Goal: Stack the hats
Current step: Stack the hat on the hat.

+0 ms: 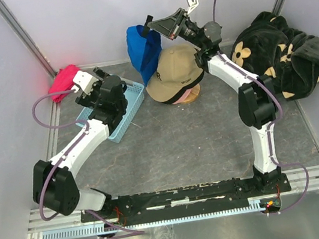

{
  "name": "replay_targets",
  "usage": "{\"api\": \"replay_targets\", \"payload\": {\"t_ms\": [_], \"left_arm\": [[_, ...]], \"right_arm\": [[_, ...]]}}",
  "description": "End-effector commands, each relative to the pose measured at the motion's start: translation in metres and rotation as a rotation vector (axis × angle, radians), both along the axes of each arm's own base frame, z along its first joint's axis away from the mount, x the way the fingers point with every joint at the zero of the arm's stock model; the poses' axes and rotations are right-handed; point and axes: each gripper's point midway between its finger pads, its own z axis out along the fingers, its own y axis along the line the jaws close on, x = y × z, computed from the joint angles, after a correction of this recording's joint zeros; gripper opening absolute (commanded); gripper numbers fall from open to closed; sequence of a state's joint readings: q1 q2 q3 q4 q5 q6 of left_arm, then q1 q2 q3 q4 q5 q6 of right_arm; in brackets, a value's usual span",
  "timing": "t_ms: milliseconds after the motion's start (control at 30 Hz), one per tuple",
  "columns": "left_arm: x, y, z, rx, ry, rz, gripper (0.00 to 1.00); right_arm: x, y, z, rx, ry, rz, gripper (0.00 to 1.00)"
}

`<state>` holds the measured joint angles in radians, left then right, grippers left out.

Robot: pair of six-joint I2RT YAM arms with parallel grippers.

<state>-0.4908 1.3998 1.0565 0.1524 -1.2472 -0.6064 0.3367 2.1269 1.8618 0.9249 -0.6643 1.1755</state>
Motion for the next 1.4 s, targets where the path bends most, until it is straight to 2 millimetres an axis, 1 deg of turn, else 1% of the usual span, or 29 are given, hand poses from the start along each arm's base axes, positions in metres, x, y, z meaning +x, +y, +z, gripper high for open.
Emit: {"api": "replay_targets", "payload": {"t_ms": [0,167,367,567,767,933,1033,1100,1200,1233,1267,1367], "left_arm": [[0.010,-0.010,0.017,-0.059,-0.073,-0.009,0.99],[0.019,-0.019,0.012,-0.053,-0.058,-0.026,0.99],[0.031,-0.026,0.005,-0.044,-0.040,-0.029,0.99],[0.043,-0.032,0.005,-0.041,-0.048,-0.038,1.00],[0.051,-0.037,0.003,-0.016,-0.024,-0.048,1.00],[0.051,-0.041,-0.012,-0.004,0.013,-0.086,1.00],[0.049,-0.045,-0.022,-0.001,0.019,-0.132,0.99],[0.049,-0.050,-0.029,-0.004,0.007,-0.187,0.99],[0.047,-0.060,-0.036,-0.004,-0.031,-0.276,0.99],[0.044,-0.064,-0.043,0.002,-0.032,-0.310,0.99],[0.043,-0.067,-0.040,0.000,-0.067,-0.336,0.99],[0.037,-0.077,-0.041,0.006,-0.127,-0.413,0.99]], "right_arm": [[-0.036,-0.021,0.040,0.078,-0.123,0.039,0.02],[-0.041,-0.037,0.024,0.110,-0.099,0.050,0.02],[-0.046,-0.062,0.006,0.160,-0.071,0.062,0.02],[-0.055,-0.072,0.004,0.151,-0.074,0.071,0.02],[-0.064,-0.075,0.010,0.125,-0.101,0.087,0.02],[-0.070,-0.083,0.010,0.106,-0.103,0.080,0.02],[-0.074,-0.087,0.003,0.091,-0.088,0.075,0.02],[-0.076,-0.088,-0.004,0.080,-0.068,0.072,0.02],[-0.077,-0.097,-0.012,0.077,-0.043,0.049,0.02],[-0.077,-0.099,-0.014,0.075,-0.038,0.044,0.02],[-0.078,-0.101,-0.016,0.073,-0.032,0.042,0.02],[-0.079,-0.107,-0.019,0.067,-0.020,0.031,0.02]]}}
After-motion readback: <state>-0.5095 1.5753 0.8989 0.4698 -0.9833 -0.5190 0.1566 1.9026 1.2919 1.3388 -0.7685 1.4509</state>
